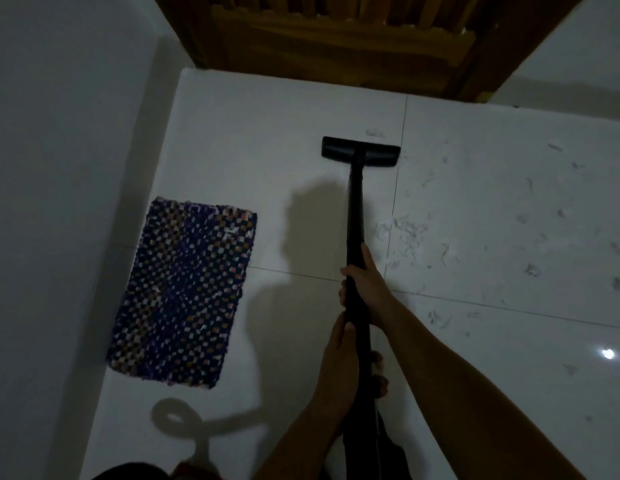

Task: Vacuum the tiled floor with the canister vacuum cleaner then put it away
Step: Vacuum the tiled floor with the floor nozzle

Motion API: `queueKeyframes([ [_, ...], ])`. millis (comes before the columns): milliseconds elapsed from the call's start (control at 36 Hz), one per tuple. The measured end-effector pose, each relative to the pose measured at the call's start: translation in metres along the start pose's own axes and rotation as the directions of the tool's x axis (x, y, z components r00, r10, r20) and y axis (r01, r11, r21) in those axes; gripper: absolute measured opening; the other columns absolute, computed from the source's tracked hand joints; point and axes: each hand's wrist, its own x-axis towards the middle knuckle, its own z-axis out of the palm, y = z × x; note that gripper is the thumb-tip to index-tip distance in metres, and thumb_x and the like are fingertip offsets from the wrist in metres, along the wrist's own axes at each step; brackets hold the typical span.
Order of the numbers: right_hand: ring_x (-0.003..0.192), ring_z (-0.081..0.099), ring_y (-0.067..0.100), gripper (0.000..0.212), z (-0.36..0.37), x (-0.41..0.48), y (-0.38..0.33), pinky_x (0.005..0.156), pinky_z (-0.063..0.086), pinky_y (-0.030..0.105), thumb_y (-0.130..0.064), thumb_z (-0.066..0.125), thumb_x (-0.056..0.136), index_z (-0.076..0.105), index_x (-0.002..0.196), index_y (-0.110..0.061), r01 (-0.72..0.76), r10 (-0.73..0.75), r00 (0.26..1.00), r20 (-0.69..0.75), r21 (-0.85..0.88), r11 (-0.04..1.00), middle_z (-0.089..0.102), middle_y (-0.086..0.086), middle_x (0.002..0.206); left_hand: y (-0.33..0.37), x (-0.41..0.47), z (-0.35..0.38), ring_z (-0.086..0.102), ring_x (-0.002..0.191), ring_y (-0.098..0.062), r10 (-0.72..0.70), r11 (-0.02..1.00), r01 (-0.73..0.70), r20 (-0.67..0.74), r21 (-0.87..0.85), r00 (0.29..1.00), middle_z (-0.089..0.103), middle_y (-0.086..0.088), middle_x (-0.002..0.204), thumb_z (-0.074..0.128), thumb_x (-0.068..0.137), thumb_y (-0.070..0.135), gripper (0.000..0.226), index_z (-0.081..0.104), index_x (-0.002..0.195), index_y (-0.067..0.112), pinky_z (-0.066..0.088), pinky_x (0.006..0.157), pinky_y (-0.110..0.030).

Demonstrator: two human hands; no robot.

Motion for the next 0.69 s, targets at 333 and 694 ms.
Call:
queueKeyframes([
  [333,0.044,0.049,0.018,0.077,-0.028,0.044,-0.086,0.043,0.045,0.028,-0.004,0.046,0.093,0.012,0.150,-0.041,0.020,-0.032,0.997,-0.071,-0.160,0.987,0.052,0.009,0.070,0.069,0.043,0.055,0.051,0.033,0.001,0.167,0.942,-0.148,-0.036,0.302,0.985,0.055,-0.006,0.074,0.027,0.102,0.031,0.040,0.037,0.140,0.025,0.040,0.035,-0.011],
  [694,0.045,0.046,0.017,0.076,-0.066,0.052,-0.136,0.040,0.044,0.024,-0.003,0.045,0.093,0.013,0.150,-0.041,0.045,-0.055,0.987,-0.149,-0.068,0.997,0.049,0.009,0.068,0.095,0.070,0.102,0.050,0.036,-0.010,0.143,0.938,-0.123,-0.036,0.324,0.989,0.057,-0.006,0.072,0.032,0.101,0.036,0.036,0.040,0.136,0.031,0.044,0.035,-0.019],
])
